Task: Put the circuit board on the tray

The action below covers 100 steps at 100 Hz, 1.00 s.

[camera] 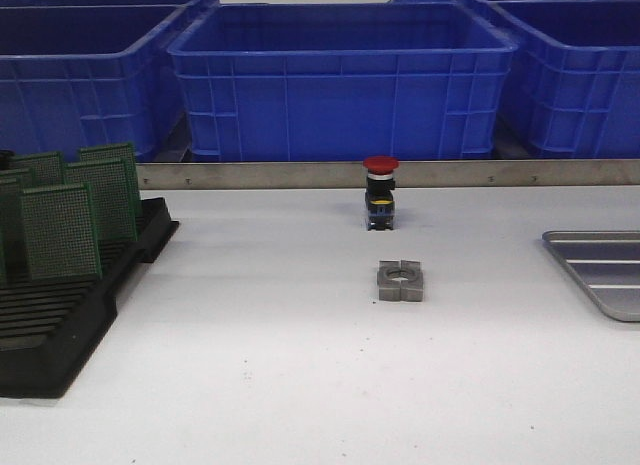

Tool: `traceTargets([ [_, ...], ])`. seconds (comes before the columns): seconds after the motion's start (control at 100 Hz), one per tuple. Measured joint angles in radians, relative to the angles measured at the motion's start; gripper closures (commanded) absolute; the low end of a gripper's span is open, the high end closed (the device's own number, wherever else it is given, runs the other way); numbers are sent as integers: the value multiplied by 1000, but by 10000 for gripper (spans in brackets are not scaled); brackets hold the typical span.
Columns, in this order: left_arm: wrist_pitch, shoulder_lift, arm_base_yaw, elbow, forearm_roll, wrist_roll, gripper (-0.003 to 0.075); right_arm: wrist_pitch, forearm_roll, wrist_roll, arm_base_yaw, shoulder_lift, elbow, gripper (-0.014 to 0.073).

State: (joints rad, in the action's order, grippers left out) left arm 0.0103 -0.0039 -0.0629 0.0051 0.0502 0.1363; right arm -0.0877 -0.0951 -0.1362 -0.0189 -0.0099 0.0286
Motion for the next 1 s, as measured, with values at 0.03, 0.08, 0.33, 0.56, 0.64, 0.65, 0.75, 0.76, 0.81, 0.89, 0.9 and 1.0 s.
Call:
traceTargets([
  [0.03,0,0,0,0,0,0,739,0,0,0,0,0,0,662],
  [0.08,0,0,0,0,0,0,739,0,0,0,0,0,0,662],
  [0.33,0,0,0,0,0,0,739,0,0,0,0,0,0,662],
  [0.56,67,0,0,-52,-85,0,739,0,0,0,0,0,0,662],
  [0.64,160,9,0,-135,-100,0,739,0,0,0,0,0,0,662],
  [0.65,167,15,0,-153,-103,0,739,0,0,0,0,0,0,662],
  [0.75,268,88,0,-285,-107,0,739,0,0,0,0,0,0,662],
  [0.76,284,95,0,-295,-107,0,739,0,0,0,0,0,0,662],
  [0.81,341,156,0,-376,-107,0,739,0,0,0,0,0,0,662],
  [0.89,445,252,0,-493,-109,0,739,0,0,0,0,0,0,662],
  [0.9,466,261,0,-504,-109,0,739,0,0,0,0,0,0,662],
  [1.0,628,406,0,-668,-109,14,739,0,0,0,0,0,0,662],
])
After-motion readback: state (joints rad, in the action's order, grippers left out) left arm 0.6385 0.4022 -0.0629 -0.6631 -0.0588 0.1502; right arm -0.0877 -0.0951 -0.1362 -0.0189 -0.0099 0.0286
